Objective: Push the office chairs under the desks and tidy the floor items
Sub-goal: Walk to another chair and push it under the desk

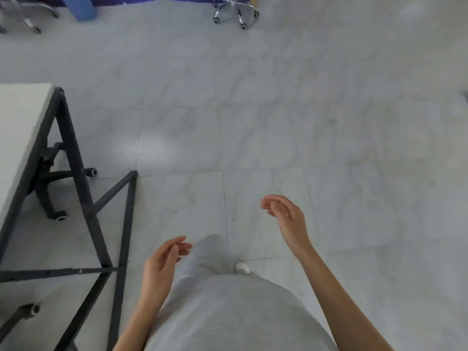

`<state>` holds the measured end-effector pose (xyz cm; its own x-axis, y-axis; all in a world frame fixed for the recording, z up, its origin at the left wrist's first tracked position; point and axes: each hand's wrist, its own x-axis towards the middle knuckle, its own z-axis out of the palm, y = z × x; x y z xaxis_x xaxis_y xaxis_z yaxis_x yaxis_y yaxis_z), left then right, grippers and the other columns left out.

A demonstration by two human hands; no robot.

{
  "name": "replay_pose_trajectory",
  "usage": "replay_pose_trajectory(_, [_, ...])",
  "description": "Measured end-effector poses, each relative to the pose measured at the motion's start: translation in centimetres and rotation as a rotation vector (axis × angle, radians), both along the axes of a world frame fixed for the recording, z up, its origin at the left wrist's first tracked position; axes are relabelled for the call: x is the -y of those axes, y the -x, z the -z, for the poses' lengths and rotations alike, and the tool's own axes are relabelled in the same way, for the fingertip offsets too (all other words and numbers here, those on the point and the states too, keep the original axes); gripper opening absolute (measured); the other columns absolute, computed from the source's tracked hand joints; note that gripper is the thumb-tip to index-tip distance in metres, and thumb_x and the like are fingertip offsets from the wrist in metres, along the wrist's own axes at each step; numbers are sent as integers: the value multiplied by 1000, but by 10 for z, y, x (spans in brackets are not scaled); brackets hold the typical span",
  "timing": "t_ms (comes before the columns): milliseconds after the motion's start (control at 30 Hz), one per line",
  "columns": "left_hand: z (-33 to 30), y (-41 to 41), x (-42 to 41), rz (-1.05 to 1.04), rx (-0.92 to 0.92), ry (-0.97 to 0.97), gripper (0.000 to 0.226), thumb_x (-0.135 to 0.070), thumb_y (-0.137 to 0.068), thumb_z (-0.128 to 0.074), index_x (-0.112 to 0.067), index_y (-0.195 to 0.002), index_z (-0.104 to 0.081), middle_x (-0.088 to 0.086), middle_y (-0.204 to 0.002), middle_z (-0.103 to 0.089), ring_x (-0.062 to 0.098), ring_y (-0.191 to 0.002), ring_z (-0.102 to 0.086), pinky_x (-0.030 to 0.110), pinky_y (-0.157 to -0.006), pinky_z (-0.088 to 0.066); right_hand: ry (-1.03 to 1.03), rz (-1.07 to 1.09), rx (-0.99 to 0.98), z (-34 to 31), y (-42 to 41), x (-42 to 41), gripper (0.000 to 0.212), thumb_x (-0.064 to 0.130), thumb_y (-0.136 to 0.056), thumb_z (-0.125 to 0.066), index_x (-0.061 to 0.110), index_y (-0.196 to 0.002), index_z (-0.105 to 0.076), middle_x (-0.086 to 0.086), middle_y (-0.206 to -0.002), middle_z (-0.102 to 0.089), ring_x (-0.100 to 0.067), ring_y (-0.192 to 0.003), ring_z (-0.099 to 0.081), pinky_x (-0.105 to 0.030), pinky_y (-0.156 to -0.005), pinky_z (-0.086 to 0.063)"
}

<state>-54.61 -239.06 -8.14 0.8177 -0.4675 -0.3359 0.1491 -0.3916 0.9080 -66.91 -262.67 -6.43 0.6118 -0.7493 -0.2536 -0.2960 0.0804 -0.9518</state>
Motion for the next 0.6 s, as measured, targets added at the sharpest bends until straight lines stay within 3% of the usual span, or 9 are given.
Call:
replay_pose_trajectory(100, [5, -34, 28, -147, -27, 14, 27, 1, -94, -39, -10, -99, -64, 1, -85, -72, 5, -73, -66, 11, -67, -50, 29, -119, 61, -8, -74, 57, 26, 5, -94, -46, 23, -91, -65, 1, -94, -70, -12, -90, -67, -21, -83, -51])
replay_pose_trajectory(233, [23, -103, 99, -237, -42, 17, 31, 0, -95, -39, -17, -95, -64, -1, -83, -73, 4, -72, -66, 12, -66, -50, 49, -178, 61, 14, -167, 126, 27, 5, -95, -46, 23, -90, -64, 3, -93, -70, -11, -88, -67, -24, -84, -51])
replay_pose_trajectory(433, [5, -256, 225, -75, -9, 46, 30, -1, -95, -41, -22, -96, -62, -16, -86, -72, 5, -78, -65, 10, -70, -48, -27, -127, -59, 40, -255, 206, 27, 3, -94, -45, 21, -92, -66, 0, -94, -71, -13, -88, -68, -27, -81, -53])
replay_pose_trajectory(600, [-29, -380, 333, 23, 50, 88, 31, -2, -95, -41, -26, -96, -62, -19, -83, -72, 7, -81, -65, 13, -73, -48, -26, -91, -134, 39, -320, 276, 25, 4, -93, -47, 19, -90, -67, 12, -92, -71, -11, -86, -68, -21, -78, -54])
